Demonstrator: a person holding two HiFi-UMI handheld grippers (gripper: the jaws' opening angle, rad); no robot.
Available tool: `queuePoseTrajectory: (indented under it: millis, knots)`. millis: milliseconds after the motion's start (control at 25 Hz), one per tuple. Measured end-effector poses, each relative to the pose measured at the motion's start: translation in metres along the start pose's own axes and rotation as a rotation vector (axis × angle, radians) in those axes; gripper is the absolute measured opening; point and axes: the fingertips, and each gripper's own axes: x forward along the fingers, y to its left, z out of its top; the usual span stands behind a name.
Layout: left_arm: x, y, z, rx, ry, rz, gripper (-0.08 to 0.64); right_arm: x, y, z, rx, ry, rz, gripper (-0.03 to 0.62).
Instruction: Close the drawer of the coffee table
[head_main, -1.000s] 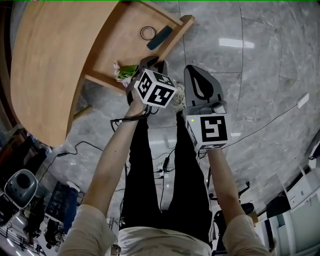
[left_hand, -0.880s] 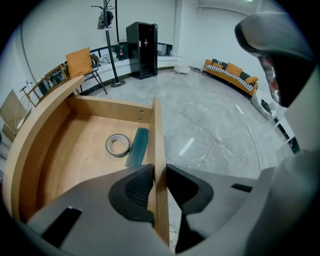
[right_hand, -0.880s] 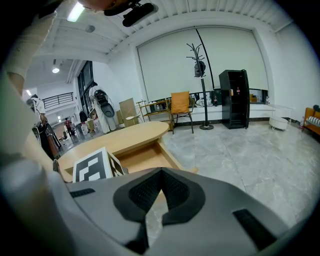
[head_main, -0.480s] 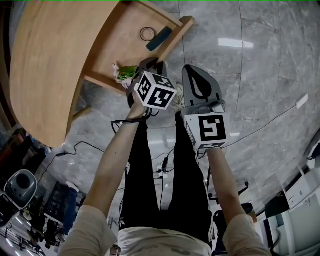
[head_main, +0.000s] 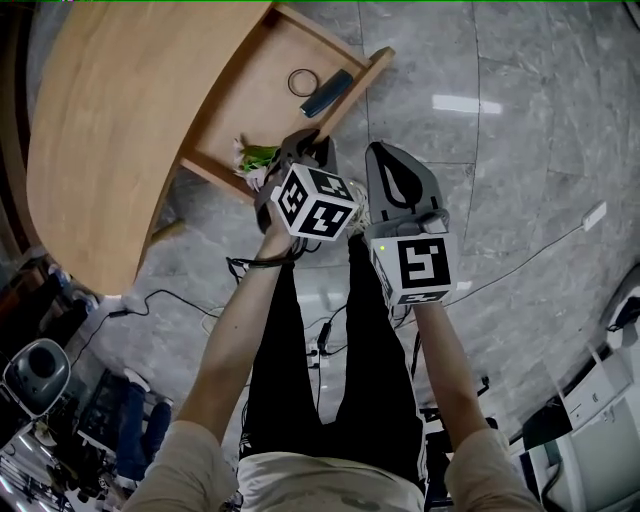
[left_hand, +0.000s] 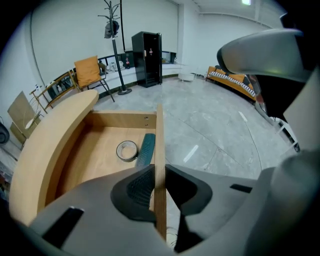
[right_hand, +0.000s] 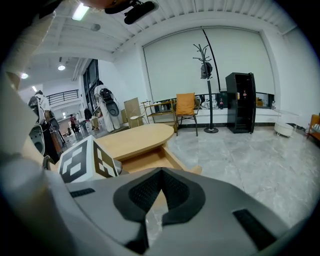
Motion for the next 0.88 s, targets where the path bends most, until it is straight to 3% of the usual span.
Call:
queuePoseTrajectory:
  millis: [280, 480, 880]
  knots:
    - [-0.013, 0.016, 0.019, -0.043, -0.018, 0.005, 0.071, 0.005, 0.014, 0.019, -0.025, -0.004, 0.030, 0.006]
    - [-0.016, 0.054, 0.013, -0.080, -0.006, 0.070, 0.071, 0.015, 0.027, 0.022, -0.029, -0.007, 0.056, 0.006]
    - [-0.021, 0.118, 0.009, -0.055, -0.035, 0.147, 0.072, 0.017, 0.053, 0.011, -0.059, 0.039, 0.103, 0.006]
